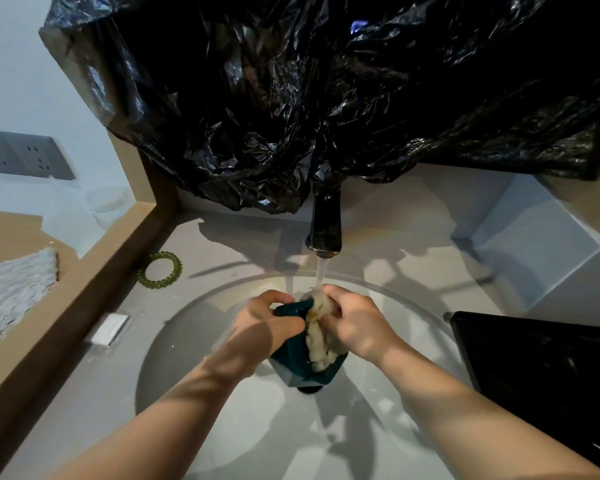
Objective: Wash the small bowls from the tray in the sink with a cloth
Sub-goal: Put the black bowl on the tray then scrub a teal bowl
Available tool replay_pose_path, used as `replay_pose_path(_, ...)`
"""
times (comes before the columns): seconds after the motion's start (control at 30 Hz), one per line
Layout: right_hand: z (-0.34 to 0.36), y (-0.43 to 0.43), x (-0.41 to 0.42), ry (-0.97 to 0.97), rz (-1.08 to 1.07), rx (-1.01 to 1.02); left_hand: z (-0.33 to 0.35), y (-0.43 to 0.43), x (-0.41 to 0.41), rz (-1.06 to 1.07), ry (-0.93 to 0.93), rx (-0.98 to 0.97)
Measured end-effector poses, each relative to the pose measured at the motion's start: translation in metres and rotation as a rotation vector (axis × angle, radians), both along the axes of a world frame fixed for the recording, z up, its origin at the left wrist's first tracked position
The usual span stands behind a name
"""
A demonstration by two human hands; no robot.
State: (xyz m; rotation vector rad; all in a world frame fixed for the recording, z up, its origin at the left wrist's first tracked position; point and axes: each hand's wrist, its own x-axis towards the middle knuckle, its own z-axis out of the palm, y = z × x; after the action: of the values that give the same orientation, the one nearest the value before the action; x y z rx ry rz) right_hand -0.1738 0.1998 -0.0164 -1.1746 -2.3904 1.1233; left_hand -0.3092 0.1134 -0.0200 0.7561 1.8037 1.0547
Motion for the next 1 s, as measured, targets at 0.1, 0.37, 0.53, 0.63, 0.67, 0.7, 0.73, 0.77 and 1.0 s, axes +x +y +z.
replay_pose_path(0.1, 0.007, -0.010, -0.011, -0.005, 0.051, 0.210, 0.001, 0.002, 0.007, -0.014, 0.044, 0.003)
replay_pose_path(0.37, -0.010, -0.005, -0.012, -0.067, -0.354, -0.137, 0.010, 0.005, 0.017, 0.245, 0.152, 0.143)
replay_pose_path(0.53, -0.029, -0.017, -0.017, -0.023, -0.483, -0.575, 0.005, 0.007, 0.016, 0.202, 0.180, 0.074)
replay_pose_path(0.63, -0.025, -0.019, -0.020, 0.077, -0.560, -0.401, 0.003, 0.004, 0.015, -0.069, 0.360, 0.025)
replay_pose_path(0.67, -0.023, -0.020, -0.021, 0.145, -0.549, -0.379, 0.002, 0.004, 0.014, -0.157, 0.432, 0.022)
replay_pose_path(0.7, -0.018, -0.024, -0.022, 0.181, -0.531, -0.358, 0.001, 0.003, 0.015, -0.185, 0.449, 0.033)
replay_pose_path(0.73, -0.016, -0.023, -0.023, 0.182, -0.480, -0.322, 0.002, 0.001, 0.016, -0.184, 0.427, 0.041)
replay_pose_path(0.77, -0.012, -0.023, -0.024, 0.165, -0.402, -0.288, 0.002, 0.001, 0.016, -0.150, 0.396, 0.054)
replay_pose_path(1.0, -0.031, -0.015, -0.023, 0.129, -0.576, -0.538, 0.003, 0.003, 0.021, 0.286, 0.193, 0.195)
